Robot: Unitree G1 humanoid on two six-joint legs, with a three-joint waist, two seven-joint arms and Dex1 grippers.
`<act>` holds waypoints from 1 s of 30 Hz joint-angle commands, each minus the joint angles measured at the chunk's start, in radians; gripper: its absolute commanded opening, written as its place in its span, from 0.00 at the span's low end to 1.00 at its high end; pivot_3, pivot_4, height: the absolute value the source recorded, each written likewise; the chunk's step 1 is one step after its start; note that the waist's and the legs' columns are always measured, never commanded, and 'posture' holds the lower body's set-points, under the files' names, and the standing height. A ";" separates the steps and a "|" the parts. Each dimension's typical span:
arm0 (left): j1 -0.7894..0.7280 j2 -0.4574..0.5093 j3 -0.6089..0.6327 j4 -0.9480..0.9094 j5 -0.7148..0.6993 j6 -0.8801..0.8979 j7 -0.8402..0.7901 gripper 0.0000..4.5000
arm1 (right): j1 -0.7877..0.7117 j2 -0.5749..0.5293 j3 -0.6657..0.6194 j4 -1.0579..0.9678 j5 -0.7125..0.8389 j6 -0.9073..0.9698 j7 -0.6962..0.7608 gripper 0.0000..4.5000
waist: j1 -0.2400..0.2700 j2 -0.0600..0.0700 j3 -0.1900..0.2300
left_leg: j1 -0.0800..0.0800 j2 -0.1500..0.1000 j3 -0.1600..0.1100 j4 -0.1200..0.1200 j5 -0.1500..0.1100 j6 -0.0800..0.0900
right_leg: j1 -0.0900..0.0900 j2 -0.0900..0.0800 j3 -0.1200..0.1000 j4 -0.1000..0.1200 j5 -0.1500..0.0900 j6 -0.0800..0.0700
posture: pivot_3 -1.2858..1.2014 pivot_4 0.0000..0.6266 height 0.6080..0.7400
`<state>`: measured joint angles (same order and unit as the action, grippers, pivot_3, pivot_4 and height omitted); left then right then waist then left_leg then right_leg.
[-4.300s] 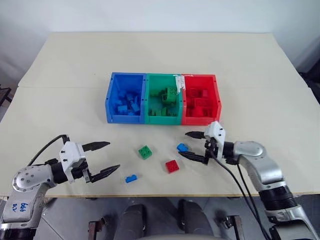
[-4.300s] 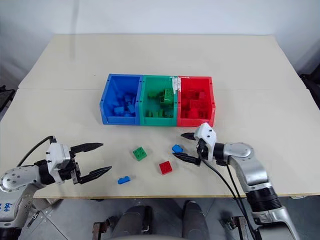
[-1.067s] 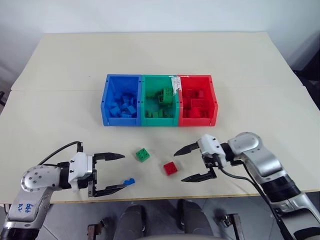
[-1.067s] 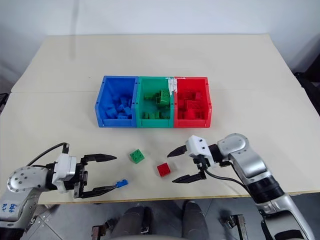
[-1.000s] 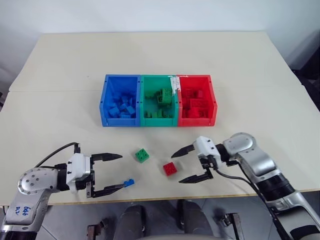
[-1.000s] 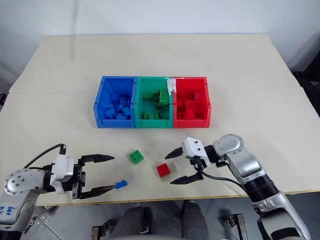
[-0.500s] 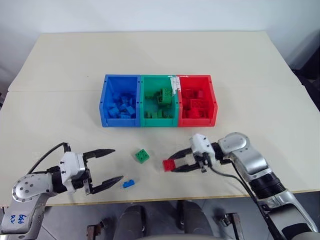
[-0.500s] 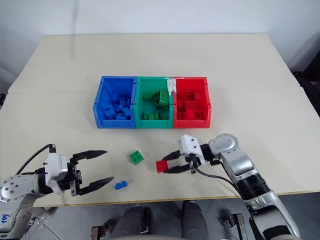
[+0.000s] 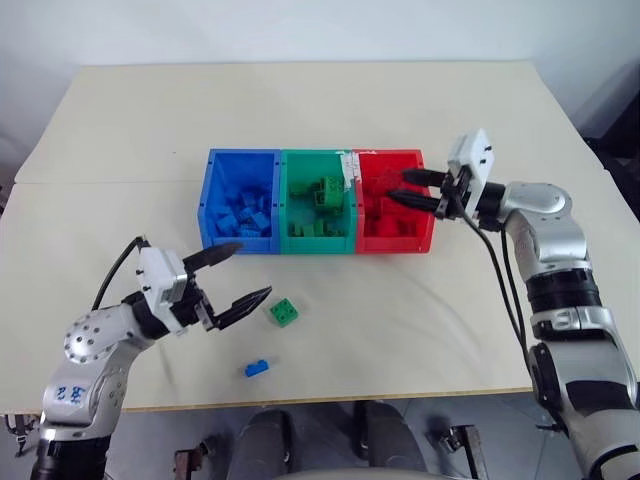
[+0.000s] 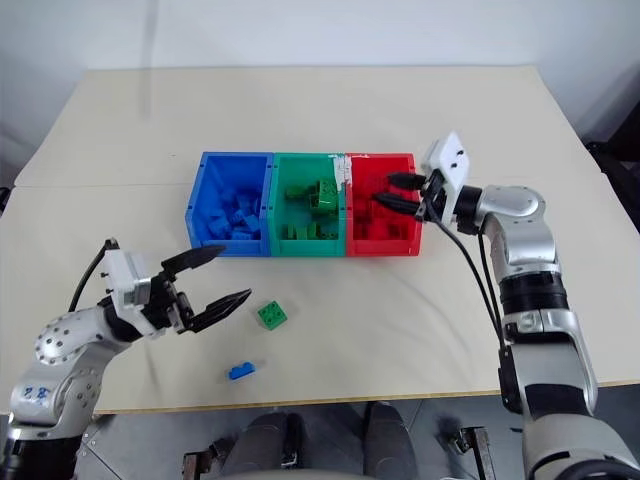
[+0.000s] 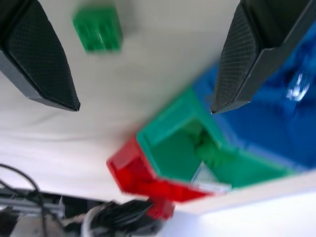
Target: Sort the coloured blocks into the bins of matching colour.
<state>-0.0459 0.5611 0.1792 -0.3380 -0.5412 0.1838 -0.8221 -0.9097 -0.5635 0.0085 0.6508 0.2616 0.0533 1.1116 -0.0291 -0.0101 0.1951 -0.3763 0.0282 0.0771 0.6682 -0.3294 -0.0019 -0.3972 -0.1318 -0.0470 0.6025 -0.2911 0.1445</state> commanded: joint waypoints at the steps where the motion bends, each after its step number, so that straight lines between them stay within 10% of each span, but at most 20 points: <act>1: -0.023 -0.011 -0.022 0.002 0.015 -0.009 0.003 1.00 | -0.038 0.002 -0.023 0.068 -0.016 -0.053 0.004 0.55 | -0.002 0.000 0.000 | 0.000 0.000 0.001 0.000 0.000 0.000 | -0.001 0.000 -0.001 0.000 0.000 0.000 | 0.52 0.24 1.00; 7: -0.005 0.000 0.003 0.008 0.017 -0.017 -0.006 1.00 | -0.012 -0.017 -0.049 0.027 0.018 -0.094 0.093 1.00 | -0.004 0.000 0.000 | 0.000 0.001 0.004 0.000 0.000 0.000 | -0.003 0.000 -0.002 0.000 0.000 0.000 | 0.52 0.24 1.00; 20: 0.214 0.071 0.230 0.139 -0.010 -0.127 -0.121 1.00 | 0.455 -0.129 -0.151 -0.557 0.295 0.043 0.353 1.00 | 0.003 0.000 0.000 | 0.000 0.003 0.004 0.000 -0.002 0.000 | -0.003 -0.001 -0.002 0.000 0.000 0.000 | 0.52 0.24 1.00; 30: 0.306 0.135 0.355 0.230 0.008 -0.205 -0.202 1.00 | 0.765 -0.142 -0.263 -0.610 0.331 -0.096 0.389 1.00 | 0.003 0.000 0.000 | 0.003 0.003 0.004 0.000 -0.003 0.000 | -0.001 -0.002 -0.002 0.000 0.000 0.000 | 0.52 0.24 1.00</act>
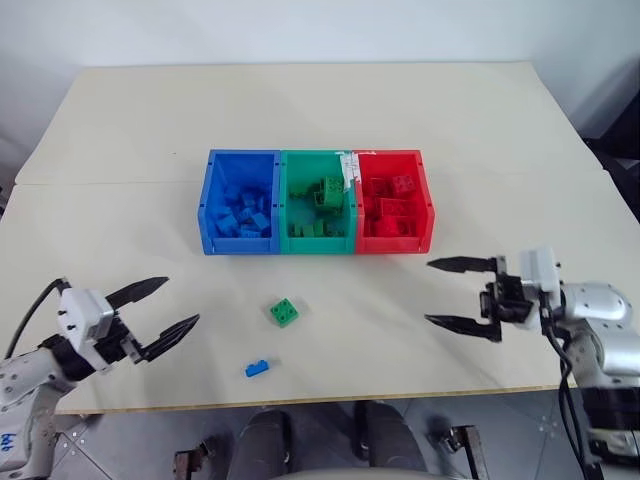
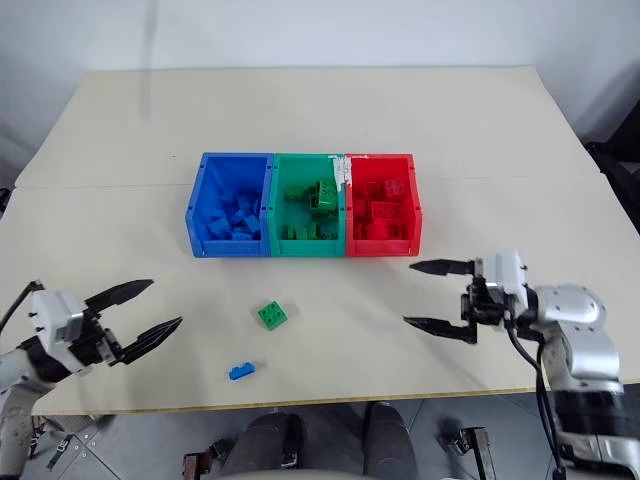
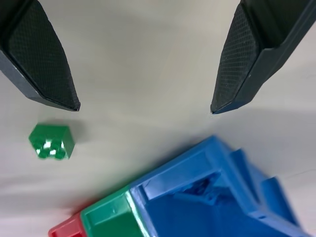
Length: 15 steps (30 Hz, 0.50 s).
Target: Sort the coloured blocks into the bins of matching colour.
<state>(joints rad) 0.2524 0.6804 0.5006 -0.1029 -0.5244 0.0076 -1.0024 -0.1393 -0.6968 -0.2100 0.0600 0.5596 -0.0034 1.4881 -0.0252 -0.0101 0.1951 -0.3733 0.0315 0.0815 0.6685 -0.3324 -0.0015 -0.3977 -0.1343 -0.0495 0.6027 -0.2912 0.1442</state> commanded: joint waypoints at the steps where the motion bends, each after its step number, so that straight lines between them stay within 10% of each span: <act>1: 0.010 0.021 0.036 -0.005 -0.009 -0.032 -0.030 1.00 | -0.006 -0.009 -0.046 -0.016 0.036 -0.039 0.011 1.00 | -0.002 0.000 0.000 | 0.000 0.000 0.000 0.000 0.000 0.000 | 0.000 0.000 0.000 0.000 0.000 0.000 | 0.52 0.24 1.00; 15: -0.149 0.017 -0.364 -0.309 0.094 0.276 0.116 1.00 | -0.013 -0.016 0.012 -0.097 0.028 -0.019 -0.001 1.00 | 0.003 0.000 0.000 | 0.003 0.000 -0.002 0.000 -0.001 -0.001 | 0.000 0.000 -0.001 0.003 0.001 -0.001 | 0.52 0.24 1.00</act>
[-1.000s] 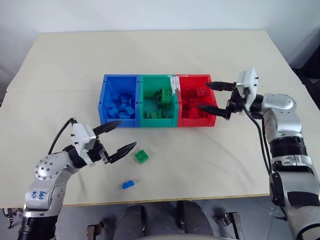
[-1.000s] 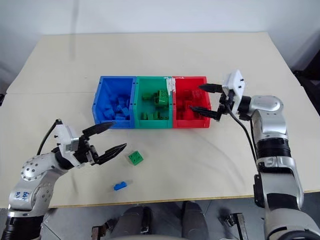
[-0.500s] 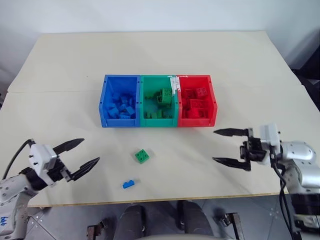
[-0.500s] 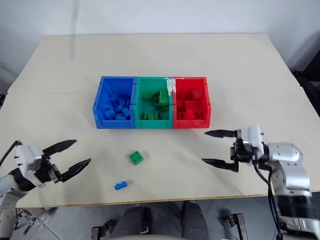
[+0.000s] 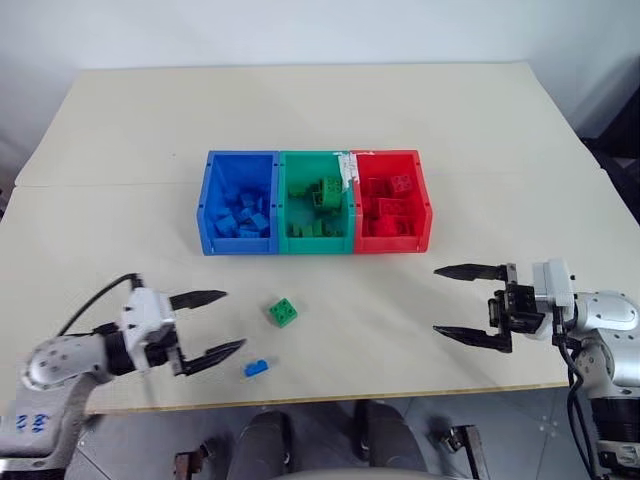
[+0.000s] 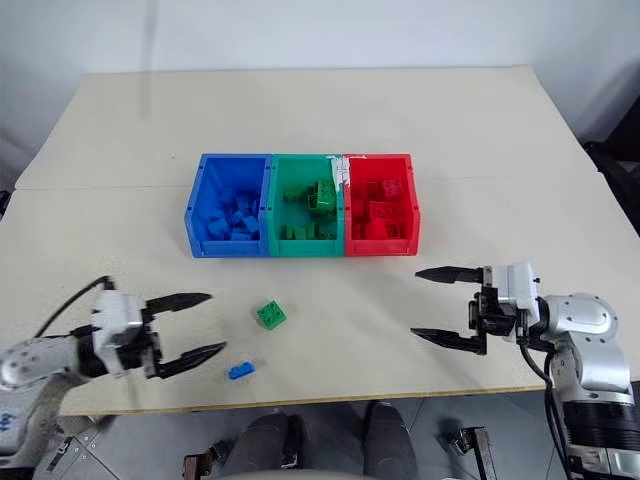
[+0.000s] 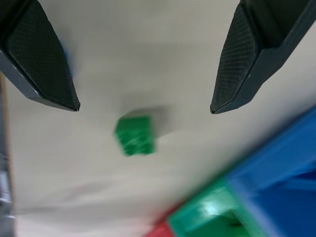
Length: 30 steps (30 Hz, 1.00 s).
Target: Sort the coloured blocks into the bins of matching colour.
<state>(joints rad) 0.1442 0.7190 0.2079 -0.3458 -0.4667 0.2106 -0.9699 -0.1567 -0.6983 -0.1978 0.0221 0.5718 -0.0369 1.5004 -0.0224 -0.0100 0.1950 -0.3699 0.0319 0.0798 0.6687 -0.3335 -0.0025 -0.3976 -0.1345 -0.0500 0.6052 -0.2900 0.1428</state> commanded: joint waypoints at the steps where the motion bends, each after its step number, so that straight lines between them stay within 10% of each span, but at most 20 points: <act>1: -0.064 -0.042 -0.107 -0.084 0.050 0.103 0.120 1.00 | 0.007 -0.012 0.002 -0.074 0.019 0.021 -0.022 1.00 | 0.000 0.000 0.000 | 0.000 0.000 0.000 0.000 0.000 0.000 | 0.000 0.000 0.000 0.000 0.000 0.000 | 0.52 0.24 1.00; 12: -0.128 -0.103 -0.250 -0.087 0.202 0.242 0.314 1.00 | 0.029 0.012 0.027 -0.200 0.056 0.065 -0.089 1.00 | 0.000 0.000 0.000 | 0.000 -0.001 0.000 0.002 0.000 0.000 | 0.000 0.002 0.000 0.000 0.000 0.000 | 0.52 0.24 1.00; 23: -0.166 -0.127 -0.257 -0.036 0.176 0.176 0.251 0.34 | 0.027 0.023 0.034 -0.164 0.040 0.031 -0.090 1.00 | 0.021 0.000 0.000 | 0.000 -0.001 -0.001 0.005 0.000 0.000 | 0.000 0.002 0.000 0.001 0.000 0.000 | 0.52 0.24 1.00; 30: -0.400 -0.193 -0.215 0.075 0.112 0.085 0.189 0.32 | 0.013 0.029 0.016 -0.125 0.019 0.010 -0.119 1.00 | 0.027 0.000 0.000 | -0.002 -0.001 -0.001 0.012 0.000 0.000 | 0.001 0.001 -0.001 0.002 0.000 0.000 | 0.52 0.24 1.00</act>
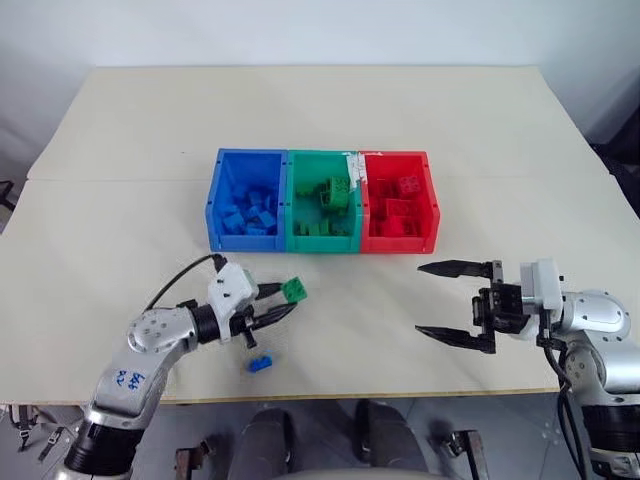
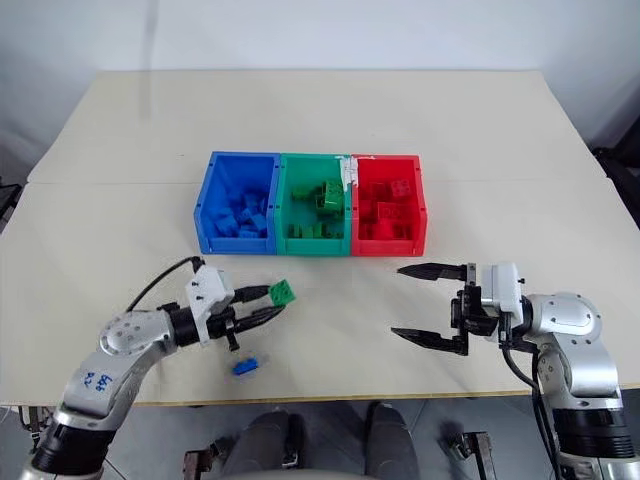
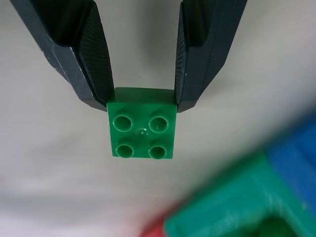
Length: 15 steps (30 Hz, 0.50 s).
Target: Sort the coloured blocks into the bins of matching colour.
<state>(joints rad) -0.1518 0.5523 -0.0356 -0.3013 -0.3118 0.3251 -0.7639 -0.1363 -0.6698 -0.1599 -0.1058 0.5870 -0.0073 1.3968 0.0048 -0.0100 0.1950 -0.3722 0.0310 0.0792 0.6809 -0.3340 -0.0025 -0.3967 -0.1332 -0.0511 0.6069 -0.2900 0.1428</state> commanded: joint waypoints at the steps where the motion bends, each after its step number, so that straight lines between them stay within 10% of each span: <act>1: -0.180 -0.041 0.020 0.072 -0.049 -0.030 -0.032 0.32 | -0.010 0.001 -0.030 0.009 0.005 -0.018 -0.027 1.00 | 0.000 0.000 0.000 | 0.000 0.000 0.000 0.000 0.000 0.000 | 0.000 0.000 0.000 0.000 0.000 0.000 | 0.52 0.24 1.00; 15: -0.729 -0.278 -0.068 0.710 0.175 -0.176 0.119 0.32 | 0.018 0.120 -0.174 -0.049 0.070 0.021 -0.354 1.00 | 0.017 0.000 0.000 | -0.003 -0.001 0.006 0.001 0.000 0.001 | 0.000 0.003 -0.001 -0.001 0.002 0.002 | 0.52 0.24 1.00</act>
<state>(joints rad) -0.8552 0.2808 -0.1078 0.3867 -0.1527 0.1677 -0.6526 -0.1453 -0.5429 -0.2934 -0.1156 0.6495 0.0391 1.0551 0.0215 -0.0098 0.1948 -0.3749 0.0301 0.0855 0.6821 -0.3340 -0.0006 -0.3964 -0.1303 -0.0522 0.6058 -0.2878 0.1445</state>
